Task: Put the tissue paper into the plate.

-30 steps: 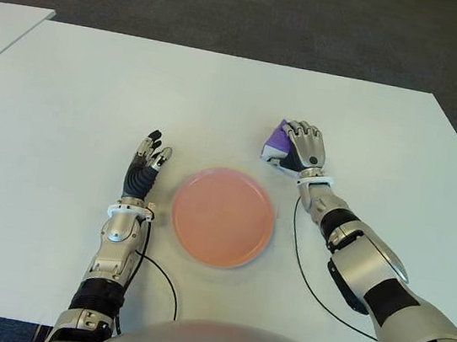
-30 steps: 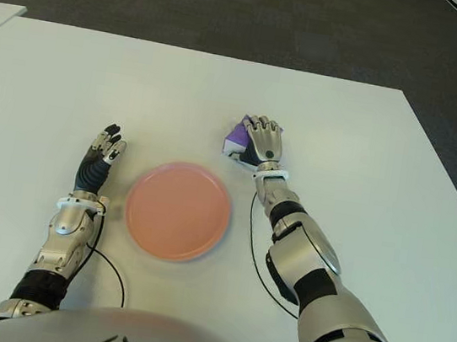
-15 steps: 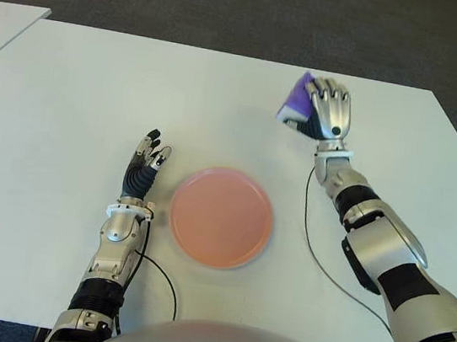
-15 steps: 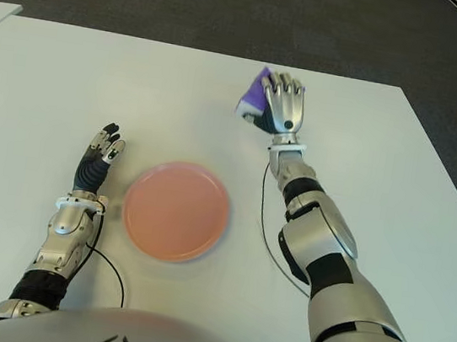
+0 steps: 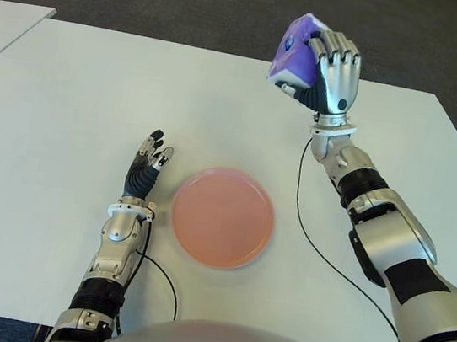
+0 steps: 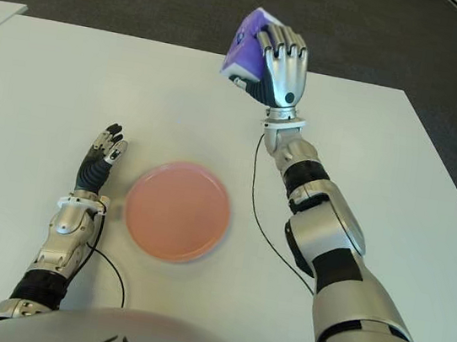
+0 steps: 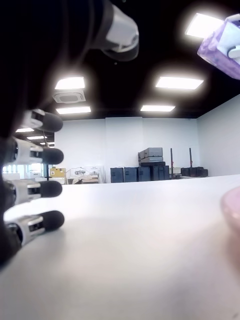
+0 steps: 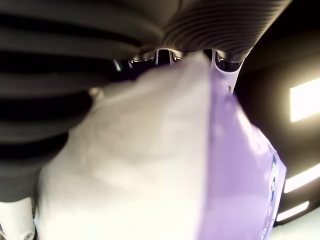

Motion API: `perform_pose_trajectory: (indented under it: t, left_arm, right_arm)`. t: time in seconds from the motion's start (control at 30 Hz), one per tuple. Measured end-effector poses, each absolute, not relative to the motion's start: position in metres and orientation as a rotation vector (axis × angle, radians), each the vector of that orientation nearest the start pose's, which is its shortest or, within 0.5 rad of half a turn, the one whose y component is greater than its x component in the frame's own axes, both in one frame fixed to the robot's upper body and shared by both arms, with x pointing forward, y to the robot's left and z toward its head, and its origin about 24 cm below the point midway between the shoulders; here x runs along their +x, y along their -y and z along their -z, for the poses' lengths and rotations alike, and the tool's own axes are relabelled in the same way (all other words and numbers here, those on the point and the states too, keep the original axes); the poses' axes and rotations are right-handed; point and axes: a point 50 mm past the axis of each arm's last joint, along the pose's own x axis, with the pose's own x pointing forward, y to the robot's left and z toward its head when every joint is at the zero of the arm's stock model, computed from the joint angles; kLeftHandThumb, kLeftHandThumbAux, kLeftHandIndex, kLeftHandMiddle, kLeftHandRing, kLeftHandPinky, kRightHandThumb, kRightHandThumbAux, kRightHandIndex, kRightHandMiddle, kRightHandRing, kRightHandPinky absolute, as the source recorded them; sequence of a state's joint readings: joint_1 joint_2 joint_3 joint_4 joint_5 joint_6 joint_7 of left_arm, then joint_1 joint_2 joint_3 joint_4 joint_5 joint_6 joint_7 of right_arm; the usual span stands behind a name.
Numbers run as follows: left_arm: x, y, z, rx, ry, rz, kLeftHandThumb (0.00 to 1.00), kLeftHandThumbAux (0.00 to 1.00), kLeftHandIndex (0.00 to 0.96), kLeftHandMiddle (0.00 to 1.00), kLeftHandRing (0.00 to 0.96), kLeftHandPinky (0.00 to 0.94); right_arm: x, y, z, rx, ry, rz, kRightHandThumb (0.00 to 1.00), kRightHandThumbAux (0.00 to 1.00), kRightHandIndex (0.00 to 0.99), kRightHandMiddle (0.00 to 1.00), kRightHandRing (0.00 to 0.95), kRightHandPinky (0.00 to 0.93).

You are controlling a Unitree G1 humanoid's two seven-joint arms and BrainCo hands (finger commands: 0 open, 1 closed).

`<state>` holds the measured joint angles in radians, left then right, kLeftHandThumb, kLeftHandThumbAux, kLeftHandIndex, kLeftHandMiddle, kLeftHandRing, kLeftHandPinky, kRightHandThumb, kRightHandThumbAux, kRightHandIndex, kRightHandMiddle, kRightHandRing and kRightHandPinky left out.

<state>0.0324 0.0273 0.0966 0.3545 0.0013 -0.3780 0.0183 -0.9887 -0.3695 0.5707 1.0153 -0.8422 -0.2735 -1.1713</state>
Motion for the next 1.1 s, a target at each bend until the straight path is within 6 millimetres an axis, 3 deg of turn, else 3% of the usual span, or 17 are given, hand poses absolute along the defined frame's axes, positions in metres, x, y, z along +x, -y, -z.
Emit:
perform_pose_trajectory:
  t: [0.23, 0.57, 1.1]
  left_arm:
    - [0.234, -0.181, 0.009, 0.032, 0.003, -0.121, 0.0, 0.395, 0.0, 0.0, 0.0, 0.0]
    - [0.234, -0.18, 0.011, 0.042, -0.007, -0.126, 0.0, 0.38, 0.0, 0.0, 0.0, 0.0]
    - [0.235, -0.18, 0.011, 0.045, -0.002, -0.136, 0.0, 0.399, 0.0, 0.0, 0.0, 0.0]
  right_arm:
    - [0.358, 0.115, -0.178, -1.125, 1.174, 0.357, 0.856, 0.678, 0.398, 0.538, 0.852, 0.823]
    - [0.32, 0.098, -0.156, -1.092, 1.179, 0.23, 0.856, 0.677, 0.4, 0.541, 0.848, 0.825]
    - [0.289, 0.091, -0.157, -1.1, 1.2, 0.065, 0.855, 0.678, 0.399, 0.538, 0.834, 0.826]
